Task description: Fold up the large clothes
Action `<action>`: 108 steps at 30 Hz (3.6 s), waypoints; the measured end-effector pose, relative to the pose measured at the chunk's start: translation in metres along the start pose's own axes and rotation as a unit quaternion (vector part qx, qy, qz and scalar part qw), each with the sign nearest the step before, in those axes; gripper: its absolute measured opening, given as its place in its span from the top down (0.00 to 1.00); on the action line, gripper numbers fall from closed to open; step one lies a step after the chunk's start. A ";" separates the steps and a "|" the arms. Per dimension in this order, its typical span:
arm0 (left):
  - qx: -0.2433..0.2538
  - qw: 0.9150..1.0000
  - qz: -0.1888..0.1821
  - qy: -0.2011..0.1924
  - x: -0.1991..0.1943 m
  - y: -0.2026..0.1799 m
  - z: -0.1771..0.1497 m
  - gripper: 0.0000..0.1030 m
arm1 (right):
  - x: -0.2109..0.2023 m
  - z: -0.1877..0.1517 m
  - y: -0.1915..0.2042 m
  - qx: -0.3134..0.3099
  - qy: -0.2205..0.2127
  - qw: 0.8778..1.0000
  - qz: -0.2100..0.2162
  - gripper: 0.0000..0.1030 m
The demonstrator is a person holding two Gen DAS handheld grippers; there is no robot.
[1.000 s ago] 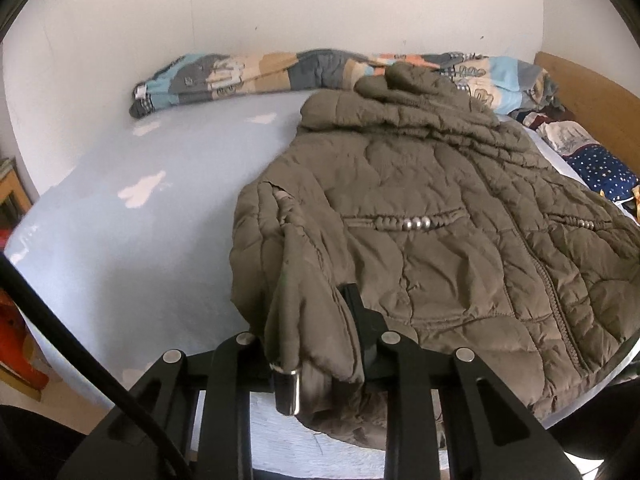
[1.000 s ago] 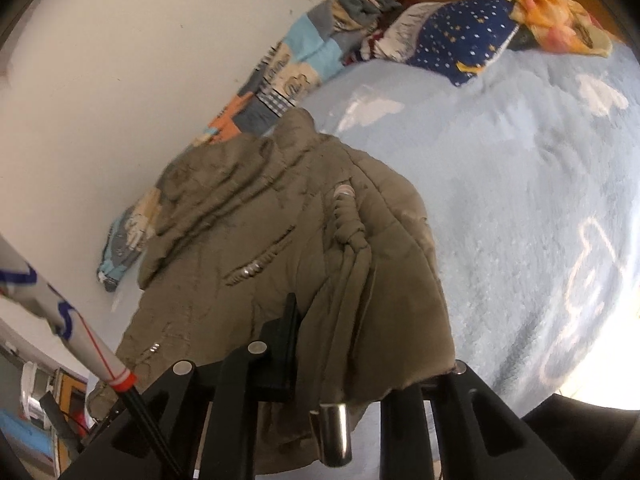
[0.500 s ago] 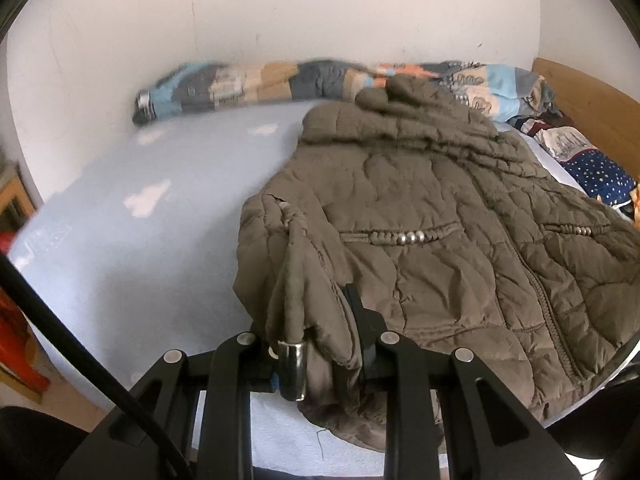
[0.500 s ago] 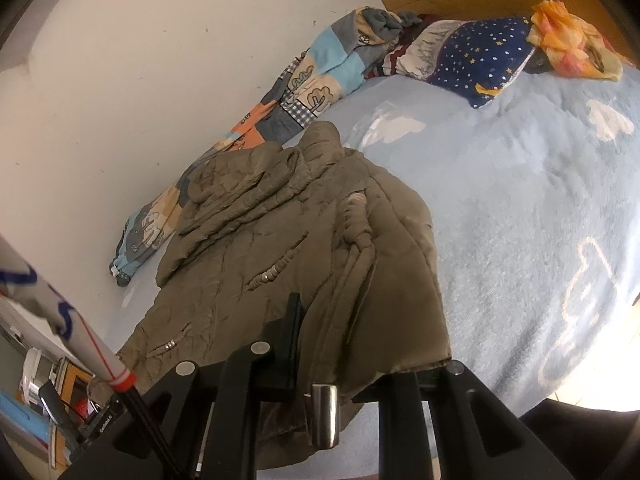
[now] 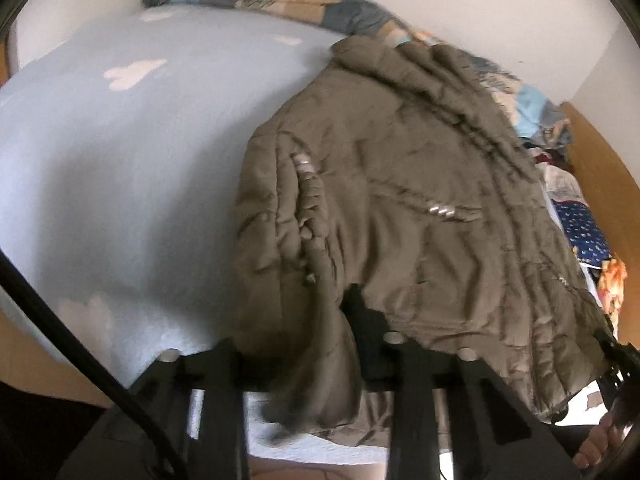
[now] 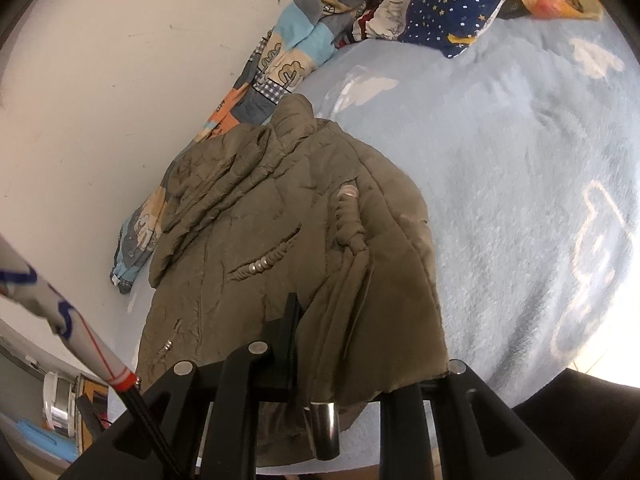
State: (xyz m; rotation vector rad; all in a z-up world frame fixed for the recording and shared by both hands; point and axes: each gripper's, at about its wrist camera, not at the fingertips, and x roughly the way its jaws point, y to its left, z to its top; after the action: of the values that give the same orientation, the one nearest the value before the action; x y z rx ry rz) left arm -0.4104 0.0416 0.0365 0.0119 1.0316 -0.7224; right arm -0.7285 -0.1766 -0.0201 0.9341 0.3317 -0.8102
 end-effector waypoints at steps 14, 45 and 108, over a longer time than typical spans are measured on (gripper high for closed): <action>0.072 0.994 -0.015 -0.087 -0.052 -0.027 0.006 0.85 | -0.031 0.004 0.021 -0.042 -0.055 0.997 0.031 0.86; 0.083 0.985 -0.026 -0.147 -0.091 -0.062 0.100 0.84 | -0.059 0.058 0.071 -0.054 -0.074 0.991 0.095 0.86; 0.096 0.989 -0.097 -0.057 0.076 -0.132 0.391 0.50 | 0.257 0.355 0.121 0.005 -0.020 1.000 -0.019 0.68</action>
State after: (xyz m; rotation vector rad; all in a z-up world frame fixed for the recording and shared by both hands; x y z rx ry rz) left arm -0.1566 -0.2326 0.2274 0.0356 0.8577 -0.9875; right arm -0.4964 -0.5467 0.1053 0.9222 0.3108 -0.8663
